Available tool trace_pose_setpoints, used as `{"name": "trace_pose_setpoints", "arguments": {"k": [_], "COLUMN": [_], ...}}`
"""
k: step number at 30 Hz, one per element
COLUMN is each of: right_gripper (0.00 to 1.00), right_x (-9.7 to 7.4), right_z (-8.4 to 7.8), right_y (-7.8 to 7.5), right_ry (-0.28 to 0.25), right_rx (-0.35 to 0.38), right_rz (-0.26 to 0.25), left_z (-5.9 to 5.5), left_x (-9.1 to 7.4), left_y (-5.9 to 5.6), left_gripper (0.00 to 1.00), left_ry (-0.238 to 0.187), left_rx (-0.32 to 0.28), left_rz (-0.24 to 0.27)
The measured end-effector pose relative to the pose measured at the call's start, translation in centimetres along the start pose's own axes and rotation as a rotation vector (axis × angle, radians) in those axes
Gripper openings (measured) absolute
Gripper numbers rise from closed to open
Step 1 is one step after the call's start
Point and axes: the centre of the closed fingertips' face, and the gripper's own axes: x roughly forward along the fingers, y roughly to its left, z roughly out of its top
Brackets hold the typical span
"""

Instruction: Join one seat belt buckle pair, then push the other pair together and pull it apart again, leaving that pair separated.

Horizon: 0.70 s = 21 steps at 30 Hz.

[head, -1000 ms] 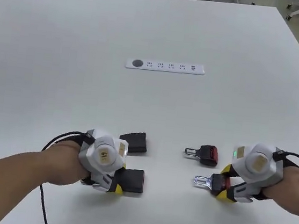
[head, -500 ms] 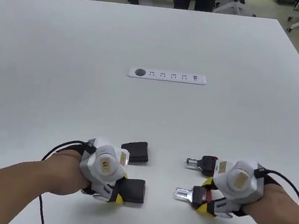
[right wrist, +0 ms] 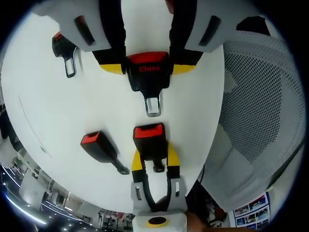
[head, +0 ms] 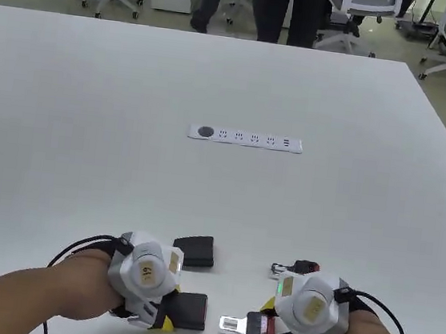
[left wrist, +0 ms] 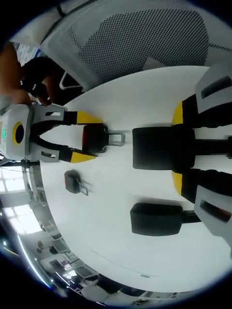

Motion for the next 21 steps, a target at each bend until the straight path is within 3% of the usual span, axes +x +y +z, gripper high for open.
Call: {"name": "trace_pose_setpoints", "arguments": {"k": [8, 21], "right_gripper": [0.33, 0.33], "right_x": [0.7, 0.7], "right_z": [1.4, 1.7], "right_y": [0.1, -0.6], "right_ry": [-0.031, -0.047], "right_rx": [0.021, 0.043], "right_rz": [-0.005, -0.038], "left_z": [-0.3, -0.3], "left_x": [0.1, 0.1], "left_y": [0.2, 0.1], "left_gripper": [0.33, 0.33], "left_ry": [-0.005, 0.017], "left_rx": [-0.011, 0.015], "left_rz": [0.008, -0.010]}}
